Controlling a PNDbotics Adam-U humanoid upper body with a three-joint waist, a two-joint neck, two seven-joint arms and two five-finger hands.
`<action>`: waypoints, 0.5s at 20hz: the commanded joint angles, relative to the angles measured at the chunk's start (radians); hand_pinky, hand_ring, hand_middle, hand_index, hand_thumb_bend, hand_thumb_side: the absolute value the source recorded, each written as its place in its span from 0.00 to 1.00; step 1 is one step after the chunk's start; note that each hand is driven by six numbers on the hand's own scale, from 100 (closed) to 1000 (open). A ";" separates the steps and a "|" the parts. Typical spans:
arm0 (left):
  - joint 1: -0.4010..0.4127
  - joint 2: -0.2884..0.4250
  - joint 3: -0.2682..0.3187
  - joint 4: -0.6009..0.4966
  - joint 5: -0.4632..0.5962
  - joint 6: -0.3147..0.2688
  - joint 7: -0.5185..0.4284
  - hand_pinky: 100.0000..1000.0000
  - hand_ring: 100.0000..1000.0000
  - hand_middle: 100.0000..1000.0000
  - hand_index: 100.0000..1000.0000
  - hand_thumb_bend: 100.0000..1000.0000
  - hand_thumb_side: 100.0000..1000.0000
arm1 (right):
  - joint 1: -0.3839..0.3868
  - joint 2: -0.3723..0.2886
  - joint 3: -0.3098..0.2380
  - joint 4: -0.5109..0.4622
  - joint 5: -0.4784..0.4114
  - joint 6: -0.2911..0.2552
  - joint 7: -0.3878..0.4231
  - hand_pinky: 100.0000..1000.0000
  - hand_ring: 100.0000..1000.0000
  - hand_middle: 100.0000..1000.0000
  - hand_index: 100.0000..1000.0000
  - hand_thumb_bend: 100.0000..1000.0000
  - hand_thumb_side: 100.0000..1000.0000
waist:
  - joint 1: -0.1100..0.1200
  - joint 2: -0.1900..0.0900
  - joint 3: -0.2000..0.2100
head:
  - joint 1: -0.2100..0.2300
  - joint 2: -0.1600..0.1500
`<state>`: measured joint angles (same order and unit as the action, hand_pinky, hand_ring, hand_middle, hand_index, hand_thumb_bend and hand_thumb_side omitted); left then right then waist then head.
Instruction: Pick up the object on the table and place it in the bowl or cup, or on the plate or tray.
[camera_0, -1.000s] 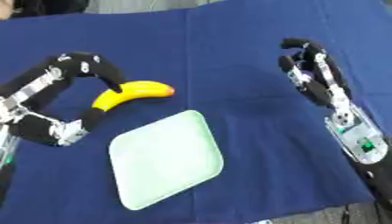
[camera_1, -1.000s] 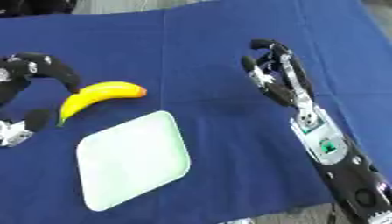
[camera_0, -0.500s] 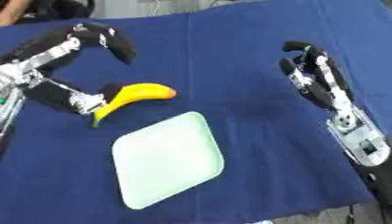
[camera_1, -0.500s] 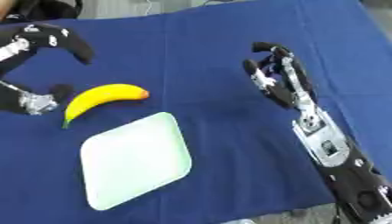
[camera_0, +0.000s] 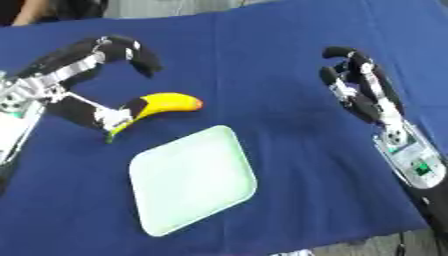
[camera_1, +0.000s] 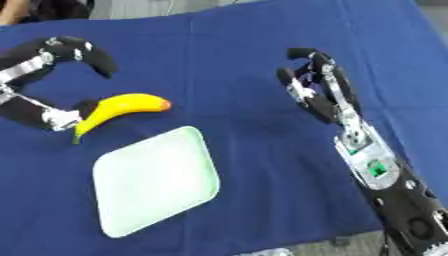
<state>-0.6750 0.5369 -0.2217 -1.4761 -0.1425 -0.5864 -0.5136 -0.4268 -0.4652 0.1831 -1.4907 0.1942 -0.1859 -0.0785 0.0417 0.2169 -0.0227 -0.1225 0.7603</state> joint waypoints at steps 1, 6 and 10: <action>-0.038 0.000 0.008 0.029 -0.032 -0.182 -0.171 0.60 0.62 0.67 0.79 0.00 0.34 | -0.009 -0.013 -0.003 -0.010 -0.003 -0.002 0.004 0.27 0.51 0.72 0.83 0.45 0.77 | -0.001 -0.019 -0.001 | 0.009 -0.002; -0.085 -0.035 0.016 0.157 -0.128 -0.211 -0.168 0.61 0.64 0.69 0.80 0.00 0.37 | -0.010 -0.010 0.001 -0.008 -0.002 -0.004 0.010 0.27 0.51 0.72 0.83 0.45 0.77 | -0.001 -0.022 -0.007 | 0.016 -0.002; -0.109 -0.061 0.025 0.239 -0.202 -0.239 -0.144 0.62 0.65 0.69 0.80 0.00 0.38 | -0.011 -0.008 0.004 -0.008 -0.004 -0.006 0.014 0.27 0.51 0.72 0.83 0.45 0.77 | 0.000 -0.022 -0.013 | 0.022 -0.003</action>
<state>-0.7637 0.4693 -0.2121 -1.2495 -0.3211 -0.6256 -0.4745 -0.4268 -0.4650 0.1893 -1.4880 0.1939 -0.1899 -0.0681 0.0424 0.2166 -0.0354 -0.1113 0.7606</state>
